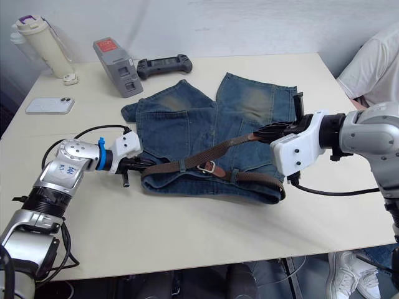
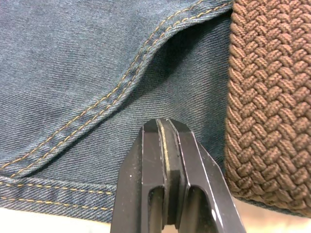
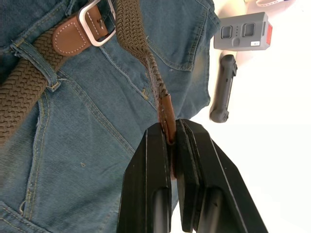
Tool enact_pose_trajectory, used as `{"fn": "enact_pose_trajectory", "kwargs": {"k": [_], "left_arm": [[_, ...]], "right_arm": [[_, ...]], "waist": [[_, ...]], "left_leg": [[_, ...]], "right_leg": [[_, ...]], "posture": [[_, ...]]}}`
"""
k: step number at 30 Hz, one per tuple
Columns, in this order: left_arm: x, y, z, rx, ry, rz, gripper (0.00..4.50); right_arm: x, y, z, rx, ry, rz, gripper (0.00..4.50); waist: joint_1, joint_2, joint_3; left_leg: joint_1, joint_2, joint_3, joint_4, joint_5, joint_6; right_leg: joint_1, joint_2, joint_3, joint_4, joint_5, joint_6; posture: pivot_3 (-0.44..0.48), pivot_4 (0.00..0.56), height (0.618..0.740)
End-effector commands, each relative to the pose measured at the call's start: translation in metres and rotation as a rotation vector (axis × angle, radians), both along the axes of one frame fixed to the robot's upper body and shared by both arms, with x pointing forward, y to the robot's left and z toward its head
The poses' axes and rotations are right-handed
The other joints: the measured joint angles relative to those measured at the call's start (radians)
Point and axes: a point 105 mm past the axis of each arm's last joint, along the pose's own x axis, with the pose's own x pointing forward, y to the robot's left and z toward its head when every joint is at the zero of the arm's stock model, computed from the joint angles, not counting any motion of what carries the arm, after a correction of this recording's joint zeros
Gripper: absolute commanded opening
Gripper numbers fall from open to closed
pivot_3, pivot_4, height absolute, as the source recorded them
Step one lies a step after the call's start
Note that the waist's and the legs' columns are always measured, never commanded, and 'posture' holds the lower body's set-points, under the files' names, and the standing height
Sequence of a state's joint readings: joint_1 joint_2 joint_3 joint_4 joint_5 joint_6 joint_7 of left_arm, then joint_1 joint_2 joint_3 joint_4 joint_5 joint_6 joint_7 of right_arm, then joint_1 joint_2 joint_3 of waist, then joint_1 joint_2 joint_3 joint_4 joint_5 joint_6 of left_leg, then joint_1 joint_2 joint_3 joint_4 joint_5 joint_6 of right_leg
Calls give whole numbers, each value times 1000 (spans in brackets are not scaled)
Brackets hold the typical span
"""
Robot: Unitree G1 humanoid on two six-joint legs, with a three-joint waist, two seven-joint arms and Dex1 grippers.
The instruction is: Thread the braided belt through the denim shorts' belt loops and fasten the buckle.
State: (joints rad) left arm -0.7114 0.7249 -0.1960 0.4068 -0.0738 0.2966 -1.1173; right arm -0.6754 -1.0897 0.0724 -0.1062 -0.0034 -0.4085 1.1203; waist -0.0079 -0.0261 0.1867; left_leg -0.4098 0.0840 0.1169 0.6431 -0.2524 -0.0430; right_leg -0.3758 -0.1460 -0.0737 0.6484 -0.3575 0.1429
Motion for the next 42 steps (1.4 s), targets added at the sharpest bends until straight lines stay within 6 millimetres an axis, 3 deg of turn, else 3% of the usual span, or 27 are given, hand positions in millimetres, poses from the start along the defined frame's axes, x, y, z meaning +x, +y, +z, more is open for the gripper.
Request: {"fn": "enact_pose_trajectory", "kwargs": {"k": [1,2,5,12,17,20,28,33,42], "left_arm": [[-3,5,5,-93,64,36,23],[-2,6,10,-112,59,39,23],[-3,8,37,-229,63,33,1001],[-7,-12,86,-391,16,-34,4385],[-14,-62,108,-428,-55,-152,4457],[-22,-81,109,-373,-117,-214,4457],[-36,-109,113,-372,-178,-265,4457],[-40,-126,102,-367,-189,-250,4457],[-34,-133,82,-330,-197,-208,4457]], "right_arm": [[-5,7,14,53,0,25,0],[-5,8,14,57,6,28,0],[-6,14,13,71,17,48,0],[-7,22,11,91,48,68,0],[-8,34,7,162,137,67,0],[-4,35,4,213,227,5,0],[4,34,0,274,323,-120,0],[5,41,0,330,385,-150,0],[1,48,6,362,417,-147,0]], "waist": [[1,0,0],[2,0,0],[4,0,0],[6,0,0],[7,-1,0],[6,-1,0],[7,-1,0],[8,-1,0],[8,-1,0]], "left_leg": [[0,0,0,0,0,0],[0,0,0,0,0,0],[0,0,0,1,0,0],[-2,0,0,3,-2,1],[-2,0,0,4,-2,1],[-2,0,0,4,-2,1],[-2,0,0,4,-3,2],[-2,0,0,4,-4,2],[-2,0,0,4,-4,2]], "right_leg": [[0,0,0,0,0,0],[0,0,0,0,0,0],[0,0,0,0,0,0],[0,-1,0,1,0,0],[0,-1,0,1,0,0],[0,-1,0,2,0,0],[-1,-1,1,2,0,0],[0,-1,1,2,0,0],[-1,-1,1,1,0,0]], "posture": [[0,150,740],[0,150,740],[0,150,740],[0,150,740],[0,150,740],[0,150,740],[0,150,740],[0,150,740],[0,150,740]]}}
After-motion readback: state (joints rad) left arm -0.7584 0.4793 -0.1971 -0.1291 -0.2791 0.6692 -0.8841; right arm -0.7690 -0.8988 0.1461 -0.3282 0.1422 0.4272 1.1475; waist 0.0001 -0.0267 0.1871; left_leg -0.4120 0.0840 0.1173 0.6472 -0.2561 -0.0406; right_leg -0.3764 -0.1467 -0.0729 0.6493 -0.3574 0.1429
